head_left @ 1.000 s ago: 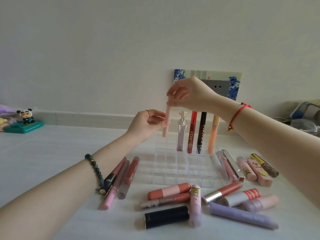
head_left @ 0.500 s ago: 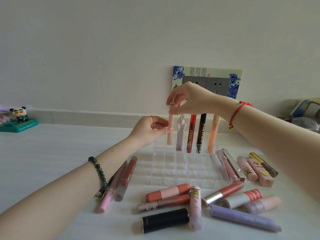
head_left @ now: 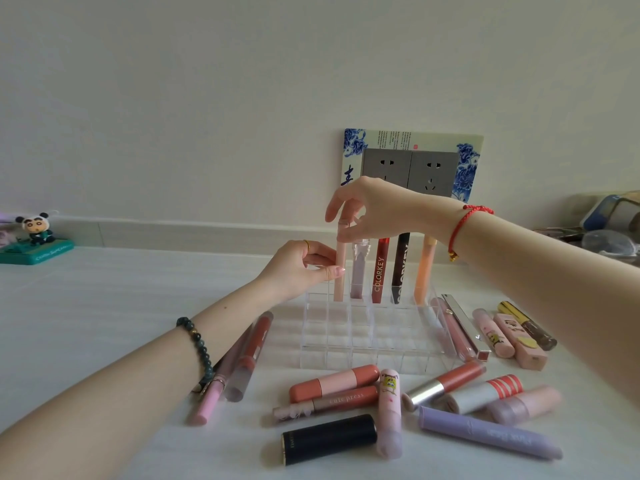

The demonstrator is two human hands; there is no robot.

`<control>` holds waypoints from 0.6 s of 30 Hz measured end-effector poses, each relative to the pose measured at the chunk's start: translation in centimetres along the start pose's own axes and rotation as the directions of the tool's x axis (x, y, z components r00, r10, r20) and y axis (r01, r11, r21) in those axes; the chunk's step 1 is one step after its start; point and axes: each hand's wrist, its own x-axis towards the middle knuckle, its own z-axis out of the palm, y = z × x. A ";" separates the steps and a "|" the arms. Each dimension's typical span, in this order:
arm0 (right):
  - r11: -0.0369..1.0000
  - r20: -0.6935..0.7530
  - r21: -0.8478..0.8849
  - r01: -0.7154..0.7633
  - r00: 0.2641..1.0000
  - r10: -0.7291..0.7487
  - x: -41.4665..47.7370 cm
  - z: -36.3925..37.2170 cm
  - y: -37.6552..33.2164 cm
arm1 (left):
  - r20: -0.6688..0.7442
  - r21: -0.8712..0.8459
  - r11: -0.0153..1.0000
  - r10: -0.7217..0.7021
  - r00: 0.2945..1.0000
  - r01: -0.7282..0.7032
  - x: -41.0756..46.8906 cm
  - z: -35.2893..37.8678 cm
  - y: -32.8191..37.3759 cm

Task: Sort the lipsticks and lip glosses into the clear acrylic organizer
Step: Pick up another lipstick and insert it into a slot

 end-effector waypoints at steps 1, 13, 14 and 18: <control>1.000 0.000 0.001 0.000 1.000 0.000 0.0 0.0 0.0 | 0.000 -0.001 1.000 0.000 1.000 0.000 0.0 0.0 0.0; 1.000 -0.002 0.015 -0.011 1.000 0.011 0.3 0.2 0.1 | 0.023 0.011 1.000 0.012 1.000 -0.013 -0.3 -0.3 -0.1; 1.000 0.001 0.015 -0.012 1.000 0.012 0.3 0.2 0.1 | 0.024 0.014 1.000 0.013 1.000 -0.013 -0.3 -0.4 -0.1; 1.000 0.004 0.021 -0.012 1.000 0.012 0.2 0.1 0.1 | 0.019 0.014 1.000 0.008 1.000 -0.009 -0.4 -0.6 -0.1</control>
